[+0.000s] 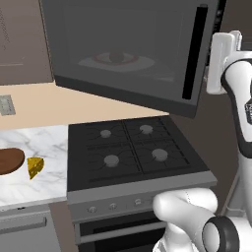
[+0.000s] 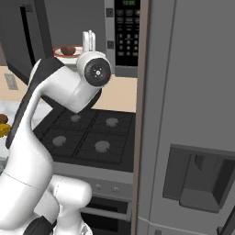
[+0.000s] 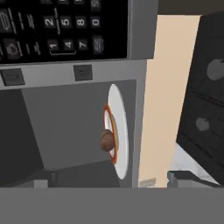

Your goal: Retrieve the reheated potato from the microwave, then place the potato, cheese, and condiment on the cutting board.

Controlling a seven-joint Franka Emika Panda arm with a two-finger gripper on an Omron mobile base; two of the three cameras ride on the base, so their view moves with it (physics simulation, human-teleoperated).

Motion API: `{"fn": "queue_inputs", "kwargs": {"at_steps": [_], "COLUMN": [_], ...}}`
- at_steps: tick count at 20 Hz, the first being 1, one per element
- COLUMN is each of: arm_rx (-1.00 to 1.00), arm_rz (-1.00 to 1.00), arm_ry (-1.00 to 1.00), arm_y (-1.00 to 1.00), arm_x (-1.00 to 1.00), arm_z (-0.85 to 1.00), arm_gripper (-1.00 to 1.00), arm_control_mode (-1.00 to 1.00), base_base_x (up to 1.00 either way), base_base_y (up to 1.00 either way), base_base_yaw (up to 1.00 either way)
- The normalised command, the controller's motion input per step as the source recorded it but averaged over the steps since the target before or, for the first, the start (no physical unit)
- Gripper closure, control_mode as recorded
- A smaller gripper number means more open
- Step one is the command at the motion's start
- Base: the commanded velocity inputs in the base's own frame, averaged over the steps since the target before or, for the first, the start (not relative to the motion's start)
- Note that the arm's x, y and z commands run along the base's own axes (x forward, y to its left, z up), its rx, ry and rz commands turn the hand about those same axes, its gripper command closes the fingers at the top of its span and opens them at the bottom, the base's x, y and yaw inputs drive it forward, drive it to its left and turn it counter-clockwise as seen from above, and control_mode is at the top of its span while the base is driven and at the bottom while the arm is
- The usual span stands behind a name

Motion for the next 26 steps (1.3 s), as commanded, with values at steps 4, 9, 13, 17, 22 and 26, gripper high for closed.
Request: {"fn": "queue_inputs", "kwargs": {"at_steps": [4,9,13,17,22,26], "arm_rx": [0.00,0.00,0.00,0.00,0.00,0.00], "arm_rz": [0.13,0.13,0.16,0.16,0.16,0.16], "arm_ry": [-0.09,-0.10,-0.11,-0.09,-0.10,-0.09], "arm_y": [0.10,0.19,0.17,0.18,0.22,0.25], "arm_x": [0.41,0.18,0.01,0.05,0.07,0.02], "arm_z": [-0.01,0.00,0.00,0.00,0.00,0.00], "arm_gripper": [-1.00,-1.00,-1.00,-1.00,-1.00,-1.00], "arm_control_mode": [-1.00,-1.00,-1.00,-1.00,-1.00,-1.00], "base_base_x": [0.00,0.00,0.00,0.00,0.00,0.00], "base_base_y": [0.00,0.00,0.00,0.00,0.00,0.00], "base_base_yaw": [0.00,0.00,0.00,0.00,0.00,0.00]}}
